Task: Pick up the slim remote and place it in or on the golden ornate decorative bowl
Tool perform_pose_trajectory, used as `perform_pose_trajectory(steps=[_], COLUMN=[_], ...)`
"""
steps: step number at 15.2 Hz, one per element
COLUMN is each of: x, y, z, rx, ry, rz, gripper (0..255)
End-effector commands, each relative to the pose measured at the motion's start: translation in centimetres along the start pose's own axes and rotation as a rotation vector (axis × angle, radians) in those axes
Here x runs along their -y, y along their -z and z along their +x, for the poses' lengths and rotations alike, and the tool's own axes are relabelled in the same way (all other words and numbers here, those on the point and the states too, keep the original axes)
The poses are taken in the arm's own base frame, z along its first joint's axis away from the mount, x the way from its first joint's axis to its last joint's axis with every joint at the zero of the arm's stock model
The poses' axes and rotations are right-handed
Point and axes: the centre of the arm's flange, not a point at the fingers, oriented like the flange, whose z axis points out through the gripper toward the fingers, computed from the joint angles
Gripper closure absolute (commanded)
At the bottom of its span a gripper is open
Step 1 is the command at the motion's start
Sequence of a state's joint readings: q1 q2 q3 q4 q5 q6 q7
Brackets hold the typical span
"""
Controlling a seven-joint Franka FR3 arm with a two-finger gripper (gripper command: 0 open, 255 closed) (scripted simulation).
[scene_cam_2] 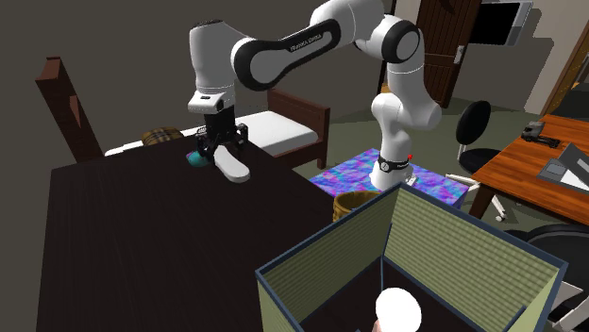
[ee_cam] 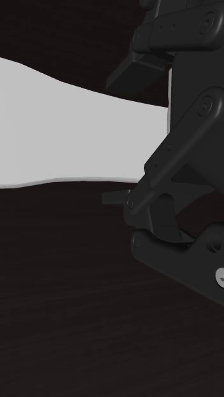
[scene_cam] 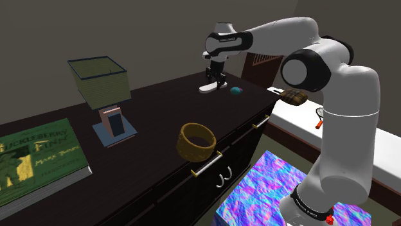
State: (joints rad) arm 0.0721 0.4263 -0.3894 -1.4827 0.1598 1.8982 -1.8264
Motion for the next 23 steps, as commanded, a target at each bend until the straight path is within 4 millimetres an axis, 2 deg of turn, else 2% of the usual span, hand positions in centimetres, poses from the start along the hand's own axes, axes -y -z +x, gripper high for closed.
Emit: perform_pose_trajectory(steps=[1,10,23], x=[0.0,-0.1,9.6], y=[1.1,5.5,6.1], z=[-0.1,-0.2,14.0], rx=[0.000,0.000,0.000], ry=[0.000,0.000,0.000], rz=[0.000,0.000,0.000], gripper=[255,255,255])
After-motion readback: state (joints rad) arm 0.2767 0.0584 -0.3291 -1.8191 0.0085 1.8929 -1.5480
